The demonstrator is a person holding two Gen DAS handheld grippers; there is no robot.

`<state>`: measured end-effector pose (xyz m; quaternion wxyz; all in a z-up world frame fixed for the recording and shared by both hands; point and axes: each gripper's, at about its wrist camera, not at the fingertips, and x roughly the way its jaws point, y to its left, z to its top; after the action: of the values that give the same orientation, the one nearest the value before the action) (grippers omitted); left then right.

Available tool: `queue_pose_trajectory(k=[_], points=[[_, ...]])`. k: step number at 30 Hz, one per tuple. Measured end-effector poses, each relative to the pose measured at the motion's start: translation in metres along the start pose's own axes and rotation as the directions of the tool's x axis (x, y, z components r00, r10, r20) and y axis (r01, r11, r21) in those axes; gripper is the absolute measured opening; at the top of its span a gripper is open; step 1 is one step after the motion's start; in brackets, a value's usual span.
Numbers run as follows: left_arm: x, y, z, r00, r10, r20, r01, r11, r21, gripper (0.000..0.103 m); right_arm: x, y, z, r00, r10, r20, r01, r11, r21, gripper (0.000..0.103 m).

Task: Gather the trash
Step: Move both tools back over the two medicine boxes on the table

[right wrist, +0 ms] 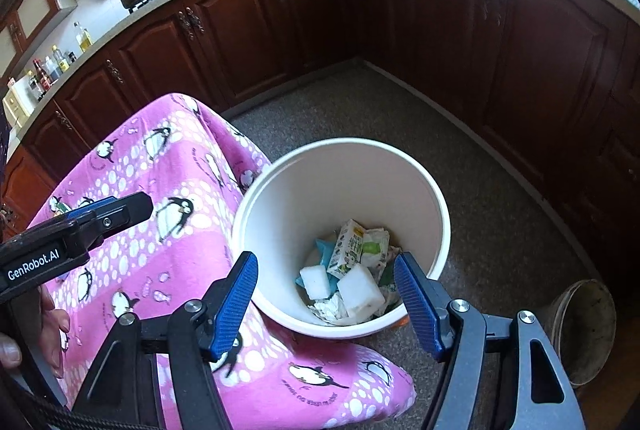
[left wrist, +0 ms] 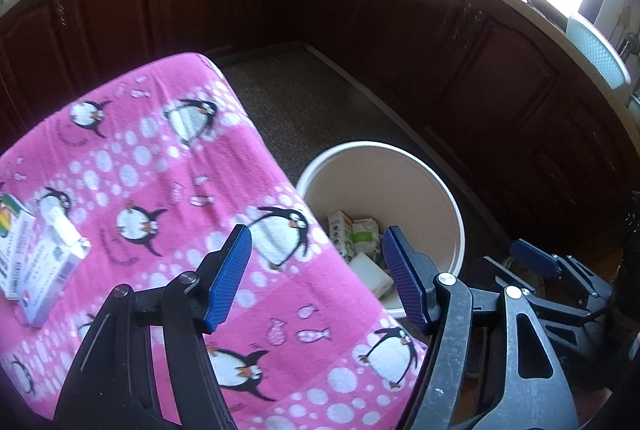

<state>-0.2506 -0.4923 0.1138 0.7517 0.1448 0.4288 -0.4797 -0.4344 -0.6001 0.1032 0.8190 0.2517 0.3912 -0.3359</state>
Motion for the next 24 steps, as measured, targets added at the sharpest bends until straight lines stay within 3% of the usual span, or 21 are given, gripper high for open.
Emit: queue_pose_trajectory(k=[13,24], points=[[-0.067,0.045,-0.014,0.989,0.085,0.117,-0.082,0.996,-0.034,0.067,-0.035,0.053,0.009,0.996,0.043,0.080,-0.037,0.997,-0.072,0.071],[-0.135,0.096,-0.041,0.956,0.191,0.224,-0.173,0.980,-0.096,0.067,-0.066,0.117,0.011,0.982,0.115,0.150,-0.090,0.982,-0.167,0.075]])
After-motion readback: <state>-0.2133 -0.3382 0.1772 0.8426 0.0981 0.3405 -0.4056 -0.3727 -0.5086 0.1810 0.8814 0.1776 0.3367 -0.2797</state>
